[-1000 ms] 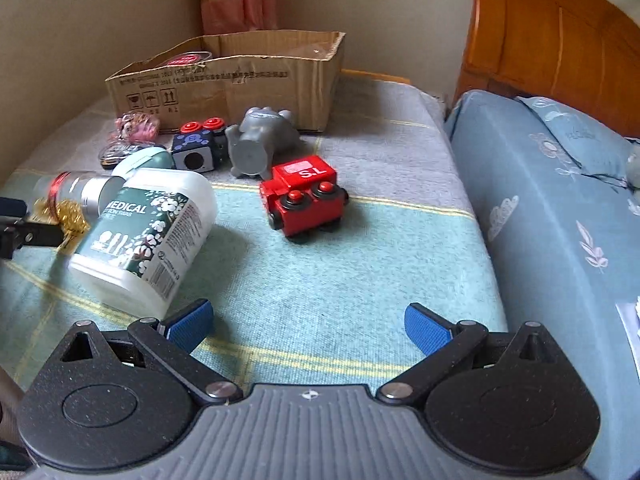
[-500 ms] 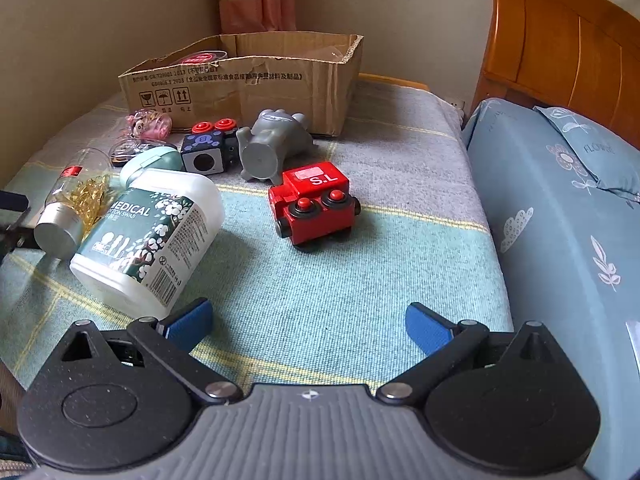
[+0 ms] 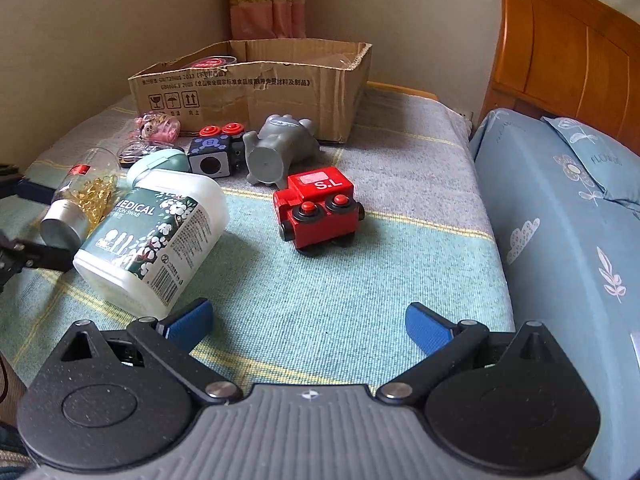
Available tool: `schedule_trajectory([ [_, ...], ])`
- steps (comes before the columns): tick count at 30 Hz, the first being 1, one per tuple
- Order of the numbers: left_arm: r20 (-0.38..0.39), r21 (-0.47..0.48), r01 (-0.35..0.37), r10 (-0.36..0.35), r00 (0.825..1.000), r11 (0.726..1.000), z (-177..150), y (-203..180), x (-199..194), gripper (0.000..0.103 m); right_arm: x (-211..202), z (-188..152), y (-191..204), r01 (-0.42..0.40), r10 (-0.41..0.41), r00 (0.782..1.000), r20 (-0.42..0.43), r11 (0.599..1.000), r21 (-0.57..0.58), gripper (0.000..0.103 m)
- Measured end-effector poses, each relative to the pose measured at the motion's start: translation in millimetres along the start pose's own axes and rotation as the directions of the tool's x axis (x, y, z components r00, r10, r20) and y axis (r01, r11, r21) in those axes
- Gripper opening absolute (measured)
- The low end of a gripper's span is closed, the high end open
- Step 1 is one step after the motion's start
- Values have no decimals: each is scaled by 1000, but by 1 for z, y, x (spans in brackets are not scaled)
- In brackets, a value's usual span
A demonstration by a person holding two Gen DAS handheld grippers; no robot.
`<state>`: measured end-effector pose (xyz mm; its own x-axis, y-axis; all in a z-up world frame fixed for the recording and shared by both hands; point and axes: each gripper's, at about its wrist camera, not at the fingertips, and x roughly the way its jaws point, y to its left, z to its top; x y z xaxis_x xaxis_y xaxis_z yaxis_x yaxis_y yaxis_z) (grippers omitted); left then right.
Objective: Organize rigid objects
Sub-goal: 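Move the left tool to the capsule bottle and the right tool to the red train, then grasp the capsule bottle with the left tool while the right tool grasps the red S.L train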
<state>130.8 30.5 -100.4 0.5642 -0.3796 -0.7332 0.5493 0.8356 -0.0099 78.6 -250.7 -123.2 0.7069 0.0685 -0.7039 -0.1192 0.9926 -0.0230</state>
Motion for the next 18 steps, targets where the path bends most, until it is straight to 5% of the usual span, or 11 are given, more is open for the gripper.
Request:
schedule_trajectory([
  [8,2,29,19,-19,1000,999,13,-2,12,102,5,9,-5,-56,54,998,-37,997,-56,103],
  [18,7,-48,-27,27,1000,998,20,-9,15,102,22,28,-15,-137,127,989,-76,981,-139,103],
])
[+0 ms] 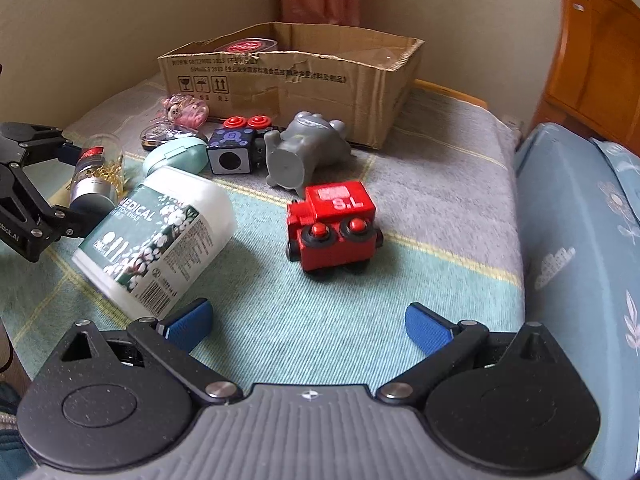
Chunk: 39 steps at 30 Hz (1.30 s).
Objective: Organize rigid objects
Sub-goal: 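Grasp the capsule bottle with the left tool while the right tool grasps the red S.L train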
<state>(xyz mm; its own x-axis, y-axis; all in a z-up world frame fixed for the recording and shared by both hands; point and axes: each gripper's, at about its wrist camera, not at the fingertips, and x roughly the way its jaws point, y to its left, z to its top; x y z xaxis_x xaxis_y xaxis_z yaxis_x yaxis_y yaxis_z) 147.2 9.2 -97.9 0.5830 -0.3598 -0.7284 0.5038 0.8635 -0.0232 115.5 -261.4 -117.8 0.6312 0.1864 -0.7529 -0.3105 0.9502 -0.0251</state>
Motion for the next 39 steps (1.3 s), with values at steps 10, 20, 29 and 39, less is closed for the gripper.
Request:
schedule_trajectory([
  [10,0,-62,-29,29,1000,998,2,1,2,99,21,23,-16,-81,82,997,3,992,-101,103],
  [20,9,-50,-45,46,999,998,7,-2,0,99,33,39,-21,-104,106,994,9,986,-129,99],
  [29,14,-57,-56,57,998,997,7,-5,0,97,29,44,-20,-99,103,994,23,988,-122,74],
  [39,13,-42,-87,87,996,995,7,-8,1,98,22,41,-27,-49,51,998,28,996,-74,58],
])
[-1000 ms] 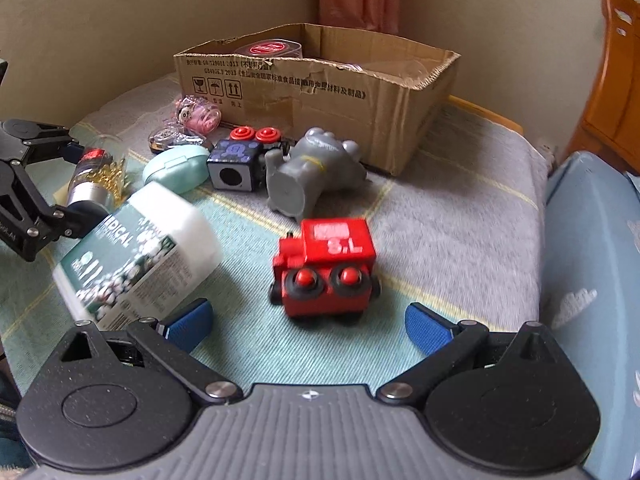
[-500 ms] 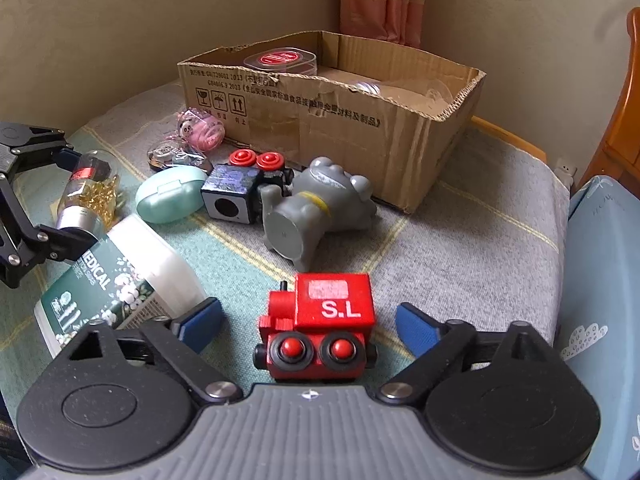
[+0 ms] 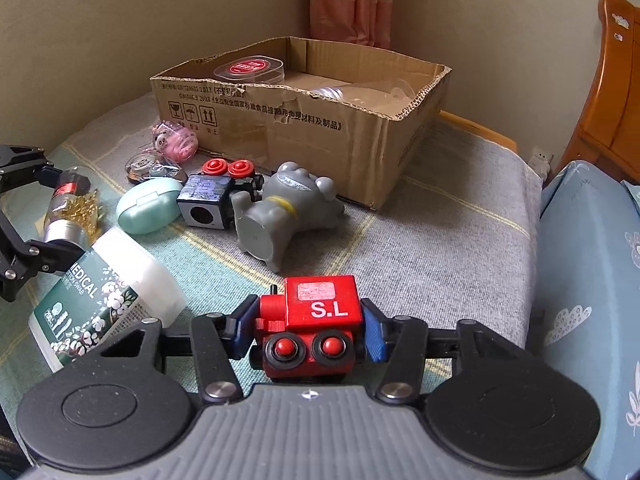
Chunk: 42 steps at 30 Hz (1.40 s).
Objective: Organize rigid objects
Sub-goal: 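Grasp the capsule bottle with the left tool while the right tool grasps the red S.L train, then carry the capsule bottle and red train with both tools over the box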
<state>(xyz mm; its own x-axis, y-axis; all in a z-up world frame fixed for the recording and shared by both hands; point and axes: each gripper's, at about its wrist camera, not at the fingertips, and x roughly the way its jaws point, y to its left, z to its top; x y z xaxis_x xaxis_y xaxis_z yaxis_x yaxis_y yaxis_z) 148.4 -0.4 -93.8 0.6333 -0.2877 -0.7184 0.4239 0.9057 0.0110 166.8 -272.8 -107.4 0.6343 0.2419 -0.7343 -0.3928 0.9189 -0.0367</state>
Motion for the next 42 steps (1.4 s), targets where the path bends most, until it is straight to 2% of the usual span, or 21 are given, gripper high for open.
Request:
schedule_trajectory([
  [7,-43,-25,19,-20,999,1000,3,5,-1,97,-2,1,5,25,-25,1000,-8,1000,3,56],
  [12,-79,15,-5,6,997,1000,5,5,-7,97,-13,2,4,20,-20,1000,-1,1000,19,56],
  [20,-99,57,8,-3,995,998,23,10,-36,97,-44,17,9,1,-1,999,33,1000,8,56],
  [31,-67,56,16,-12,998,998,71,24,-60,97,-72,65,20,-22,27,991,129,999,-38,56],
  [37,-20,62,-15,17,1000,998,107,35,-56,97,-66,99,23,-40,48,986,162,998,-52,56],
  [42,-12,54,-44,45,999,998,135,49,-42,97,-50,128,28,-54,66,983,172,996,-76,56],
])
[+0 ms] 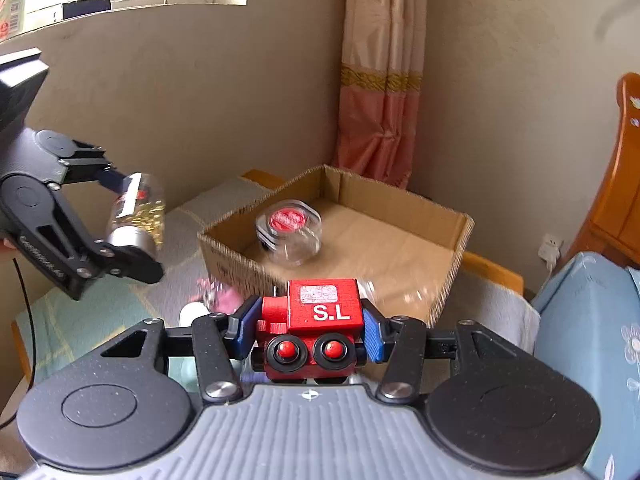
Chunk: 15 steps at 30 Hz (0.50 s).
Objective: Organize rigid objects
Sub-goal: 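Carry the capsule bottle and red train with both tools over the box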
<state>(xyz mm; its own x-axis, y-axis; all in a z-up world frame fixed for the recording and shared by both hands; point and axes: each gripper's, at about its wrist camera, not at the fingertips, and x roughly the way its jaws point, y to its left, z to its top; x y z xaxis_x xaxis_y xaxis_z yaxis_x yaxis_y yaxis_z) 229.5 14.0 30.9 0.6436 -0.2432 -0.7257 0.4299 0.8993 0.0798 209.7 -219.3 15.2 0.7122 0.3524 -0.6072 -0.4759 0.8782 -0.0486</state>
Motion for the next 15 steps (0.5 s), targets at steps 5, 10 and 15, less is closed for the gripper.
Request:
schedule_trajectory([
  [5,16,0,-26,26,1000,1000,34,15,18,97,28,26,-4,-7,7,1000,-6,1000,-27,56],
  [10,27,7,-32,32,999,999,69,26,44,97,59,46,-19,3,-4,1000,-26,1000,-24,56],
  [15,26,-9,-25,25,999,1000,92,36,68,97,86,62,-37,30,-31,998,-53,999,-24,56],
])
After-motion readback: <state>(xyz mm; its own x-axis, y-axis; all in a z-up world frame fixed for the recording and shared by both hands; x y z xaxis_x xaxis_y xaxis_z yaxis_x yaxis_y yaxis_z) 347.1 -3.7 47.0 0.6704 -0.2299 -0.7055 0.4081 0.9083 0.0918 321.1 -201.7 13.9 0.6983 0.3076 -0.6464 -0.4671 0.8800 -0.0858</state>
